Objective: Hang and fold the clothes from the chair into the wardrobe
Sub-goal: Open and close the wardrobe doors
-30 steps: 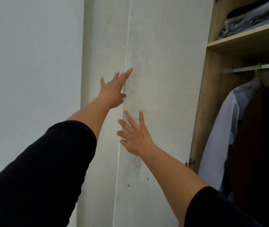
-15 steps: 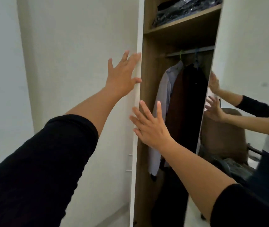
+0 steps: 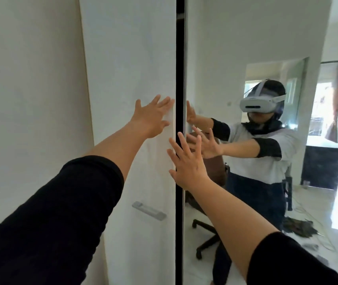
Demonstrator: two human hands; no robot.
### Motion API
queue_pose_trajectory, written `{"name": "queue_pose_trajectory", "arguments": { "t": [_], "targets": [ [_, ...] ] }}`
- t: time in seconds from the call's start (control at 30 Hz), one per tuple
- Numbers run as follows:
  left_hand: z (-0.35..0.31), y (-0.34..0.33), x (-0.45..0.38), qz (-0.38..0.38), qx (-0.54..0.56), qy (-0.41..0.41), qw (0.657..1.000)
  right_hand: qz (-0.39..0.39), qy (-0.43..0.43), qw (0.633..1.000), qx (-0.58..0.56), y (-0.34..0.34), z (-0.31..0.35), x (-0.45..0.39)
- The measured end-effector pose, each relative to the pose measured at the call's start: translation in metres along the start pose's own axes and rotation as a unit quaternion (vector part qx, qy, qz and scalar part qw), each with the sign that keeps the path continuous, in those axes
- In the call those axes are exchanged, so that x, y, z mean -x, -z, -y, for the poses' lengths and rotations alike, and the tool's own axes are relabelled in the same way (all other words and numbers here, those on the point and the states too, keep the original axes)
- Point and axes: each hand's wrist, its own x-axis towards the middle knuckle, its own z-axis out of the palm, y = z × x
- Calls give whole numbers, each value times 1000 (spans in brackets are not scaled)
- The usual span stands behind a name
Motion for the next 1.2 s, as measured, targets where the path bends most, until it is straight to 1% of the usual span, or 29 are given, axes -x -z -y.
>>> {"name": "queue_pose_trajectory", "arguments": {
  "t": [0.17, 0.27, 0.37, 0.47, 0.57, 0.63, 0.7, 0.83, 0.93, 1.07, 1.13, 1.2],
  "targets": [
    [-3, -33, -37, -7, 40, -30, 999, 45, -58, 997, 17, -21, -3, -20],
    [-5, -50, -51, -34, 67, -39, 996, 66, -80, 994, 36, -28, -3, -29],
    [-1, -50, -53, -61, 59, -51, 995, 84, -86, 991, 56, -25, 1, -32],
    [-4, -35, -50, -116, 55, -48, 991, 92, -83, 990, 71, -20, 2, -26],
    [-21, -17, -45, -190, 92, -46, 976, 87, -100, 989, 73, -21, -9, 2],
    [-41, -9, -43, -218, 115, -82, 966, 88, -125, 984, 87, -25, -27, 32],
    [-68, -1, -43, -224, 141, -128, 956, 99, -157, 976, 110, -27, -51, 65],
    [-140, 12, -47, -193, 190, -193, 943, 146, -224, 954, 138, -17, -102, 136],
    [-195, 25, -50, -191, 204, -238, 930, 198, -254, 931, 172, -10, -139, 189],
    [-265, 45, -55, -218, 200, -305, 905, 253, -252, 909, 216, -15, -182, 239],
    [-298, 53, -61, -230, 184, -323, 899, 255, -234, 913, 214, -18, -200, 251],
    [-327, 58, -68, -223, 176, -341, 896, 237, -202, 926, 215, -22, -215, 258]
  ]
}}
